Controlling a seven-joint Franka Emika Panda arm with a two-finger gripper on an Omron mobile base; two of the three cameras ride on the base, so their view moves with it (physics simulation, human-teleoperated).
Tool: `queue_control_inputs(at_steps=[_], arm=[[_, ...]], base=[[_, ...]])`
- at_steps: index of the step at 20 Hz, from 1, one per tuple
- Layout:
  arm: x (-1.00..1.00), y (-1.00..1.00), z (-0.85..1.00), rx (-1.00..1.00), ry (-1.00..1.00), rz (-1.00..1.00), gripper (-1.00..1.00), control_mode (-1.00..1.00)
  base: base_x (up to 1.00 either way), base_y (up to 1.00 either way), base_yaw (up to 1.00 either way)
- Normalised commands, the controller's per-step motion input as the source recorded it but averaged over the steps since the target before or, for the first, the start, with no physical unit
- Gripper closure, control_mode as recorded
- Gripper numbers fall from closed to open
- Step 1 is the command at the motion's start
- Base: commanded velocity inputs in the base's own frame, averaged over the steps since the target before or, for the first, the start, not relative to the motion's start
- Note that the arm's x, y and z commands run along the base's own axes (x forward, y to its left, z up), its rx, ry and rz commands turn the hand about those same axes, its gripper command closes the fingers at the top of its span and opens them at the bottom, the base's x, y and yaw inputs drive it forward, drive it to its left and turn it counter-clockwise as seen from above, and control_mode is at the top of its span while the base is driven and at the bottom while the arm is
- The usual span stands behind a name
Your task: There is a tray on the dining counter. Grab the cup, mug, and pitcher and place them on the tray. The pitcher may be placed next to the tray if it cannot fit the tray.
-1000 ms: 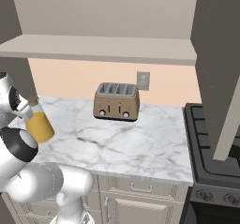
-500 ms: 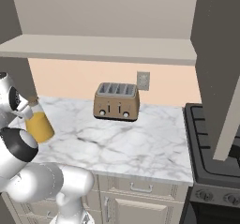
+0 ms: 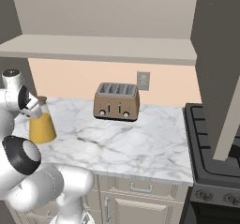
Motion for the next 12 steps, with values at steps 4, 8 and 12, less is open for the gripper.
queue_control_inputs(at_steps=[4, 8, 12], arm=[[-0.12, -0.47, 0.00, 0.01, 0.00, 0.08, 1.00, -1.00], [-0.19, -0.44, 0.00, 0.00, 0.00, 0.13, 1.00, -1.00], [-0.18, -0.48, 0.02, 0.00, 0.00, 0.13, 1.00, -1.00]], base=[[0.00, 0.00, 0.00], [0.00, 0.00, 0.00], [0.00, 0.00, 0.00]])
